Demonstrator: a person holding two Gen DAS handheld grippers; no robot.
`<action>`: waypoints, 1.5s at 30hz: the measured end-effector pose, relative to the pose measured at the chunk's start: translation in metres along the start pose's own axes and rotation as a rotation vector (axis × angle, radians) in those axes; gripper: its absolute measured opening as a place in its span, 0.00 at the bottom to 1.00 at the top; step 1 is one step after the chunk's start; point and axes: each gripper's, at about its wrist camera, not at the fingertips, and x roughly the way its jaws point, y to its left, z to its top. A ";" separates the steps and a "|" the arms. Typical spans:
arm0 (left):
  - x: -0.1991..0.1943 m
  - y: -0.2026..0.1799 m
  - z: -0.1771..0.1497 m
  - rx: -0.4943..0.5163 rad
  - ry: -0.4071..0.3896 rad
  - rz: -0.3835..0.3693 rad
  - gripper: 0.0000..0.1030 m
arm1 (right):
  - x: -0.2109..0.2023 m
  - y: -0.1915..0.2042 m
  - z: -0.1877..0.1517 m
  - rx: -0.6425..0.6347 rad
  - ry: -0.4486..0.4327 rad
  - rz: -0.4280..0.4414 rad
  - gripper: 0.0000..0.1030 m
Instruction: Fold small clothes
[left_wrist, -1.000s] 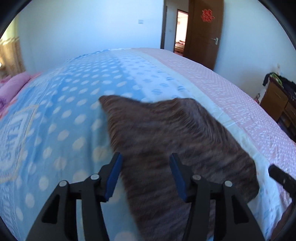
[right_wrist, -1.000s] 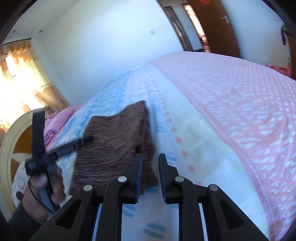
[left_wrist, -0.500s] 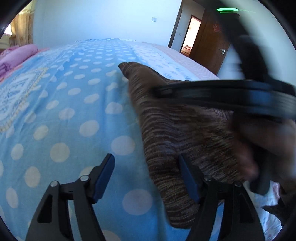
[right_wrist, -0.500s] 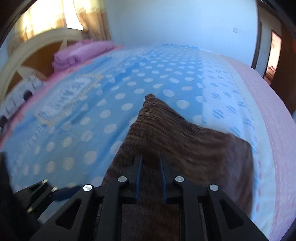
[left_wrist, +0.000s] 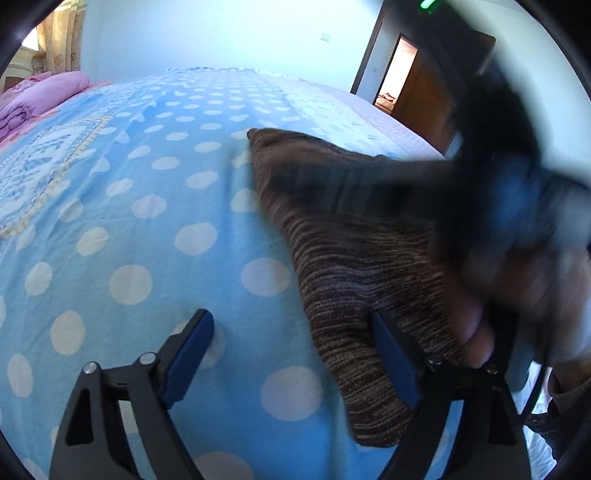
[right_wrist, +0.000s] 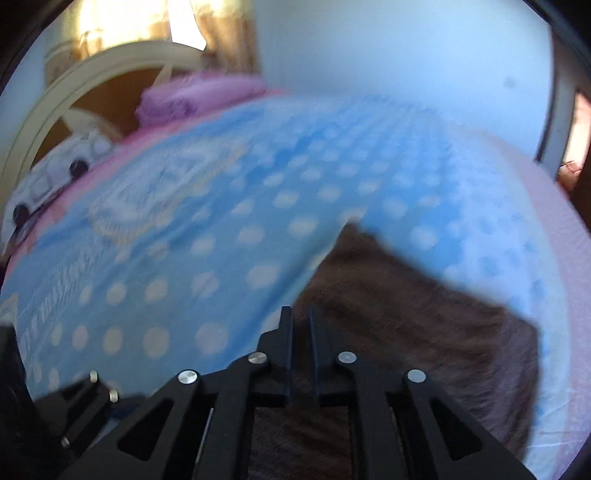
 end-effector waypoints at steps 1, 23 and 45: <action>-0.001 0.001 -0.001 -0.002 -0.001 -0.006 0.87 | 0.010 0.005 -0.005 -0.031 0.030 -0.026 0.14; -0.036 -0.009 -0.050 0.091 0.019 0.066 1.00 | -0.040 0.018 -0.074 0.016 -0.035 -0.038 0.64; 0.007 -0.018 0.011 0.049 0.029 0.050 0.96 | -0.063 -0.171 -0.093 0.505 -0.175 0.050 0.65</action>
